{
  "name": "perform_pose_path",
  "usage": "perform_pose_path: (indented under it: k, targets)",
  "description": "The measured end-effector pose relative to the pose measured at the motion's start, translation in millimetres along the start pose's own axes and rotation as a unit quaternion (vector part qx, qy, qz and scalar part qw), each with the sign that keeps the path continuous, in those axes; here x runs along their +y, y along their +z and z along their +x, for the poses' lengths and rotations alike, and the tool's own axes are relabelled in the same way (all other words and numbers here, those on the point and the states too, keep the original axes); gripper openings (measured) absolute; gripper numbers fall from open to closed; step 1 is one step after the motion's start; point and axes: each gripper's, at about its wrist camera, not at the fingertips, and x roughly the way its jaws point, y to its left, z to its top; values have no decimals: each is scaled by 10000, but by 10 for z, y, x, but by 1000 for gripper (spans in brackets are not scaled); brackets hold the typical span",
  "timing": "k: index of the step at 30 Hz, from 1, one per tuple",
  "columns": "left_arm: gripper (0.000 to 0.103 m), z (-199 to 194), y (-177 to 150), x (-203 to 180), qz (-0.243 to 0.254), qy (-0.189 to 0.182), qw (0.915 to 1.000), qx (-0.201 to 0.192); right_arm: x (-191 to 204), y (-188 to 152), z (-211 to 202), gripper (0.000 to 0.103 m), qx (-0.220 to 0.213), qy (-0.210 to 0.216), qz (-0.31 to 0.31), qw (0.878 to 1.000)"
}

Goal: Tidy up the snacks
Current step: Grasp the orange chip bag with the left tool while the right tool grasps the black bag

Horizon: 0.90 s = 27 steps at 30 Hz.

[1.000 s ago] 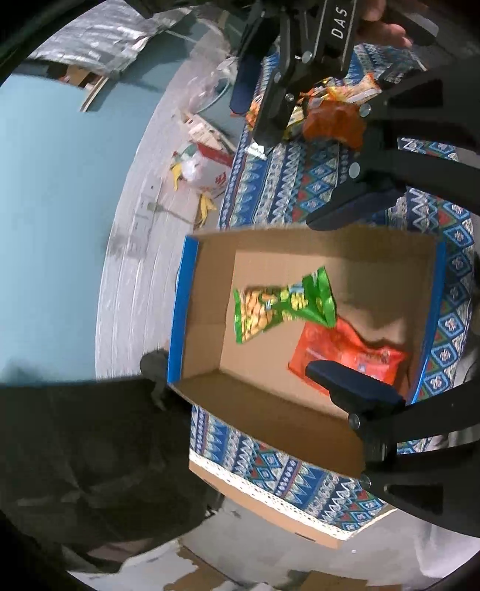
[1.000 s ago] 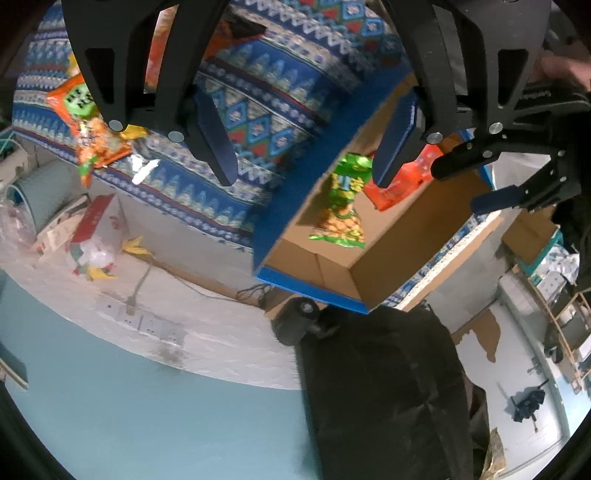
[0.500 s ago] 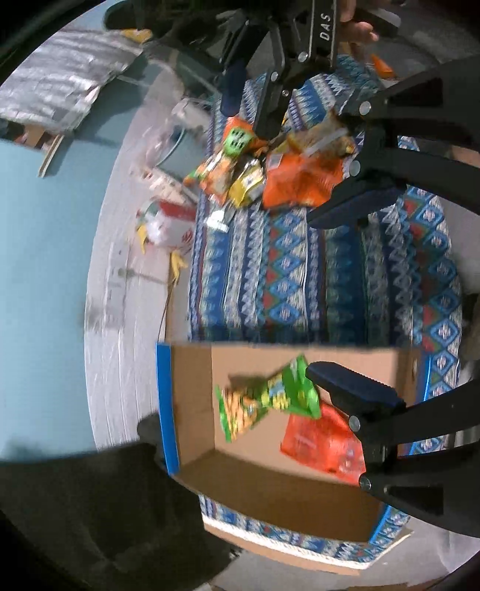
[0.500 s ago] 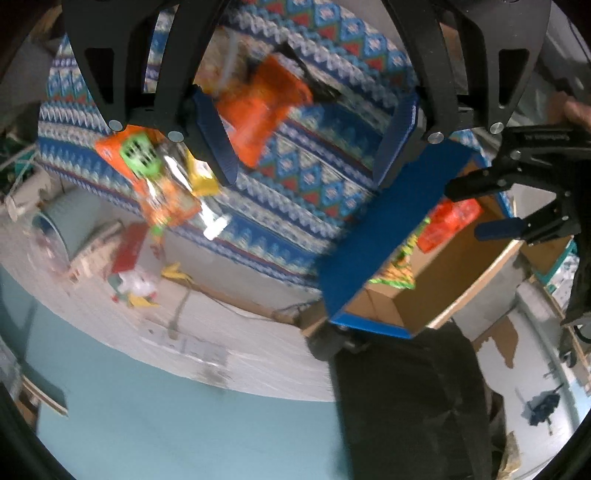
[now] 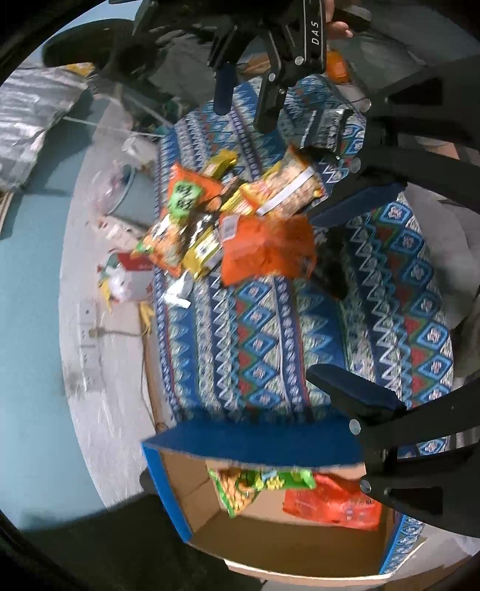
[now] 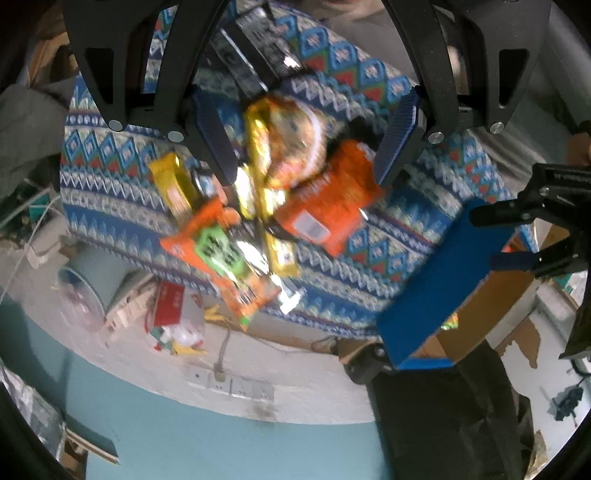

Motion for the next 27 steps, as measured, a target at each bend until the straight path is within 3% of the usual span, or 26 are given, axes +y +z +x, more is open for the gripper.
perform_pose_path:
  k: [11,19,27]
  targets:
    - [78,313,-128,-131,20,-79,9995,304,-250,-503,262,76,724,334,-10,9968]
    - [78,545,-255,-271,164,-128,9974,693,-285,-822,569,76,1672,225,-497,9844]
    - [78,665,-199,-385,227,-216,9960,841,-285,-975,813,77,2169,60,-849,9725]
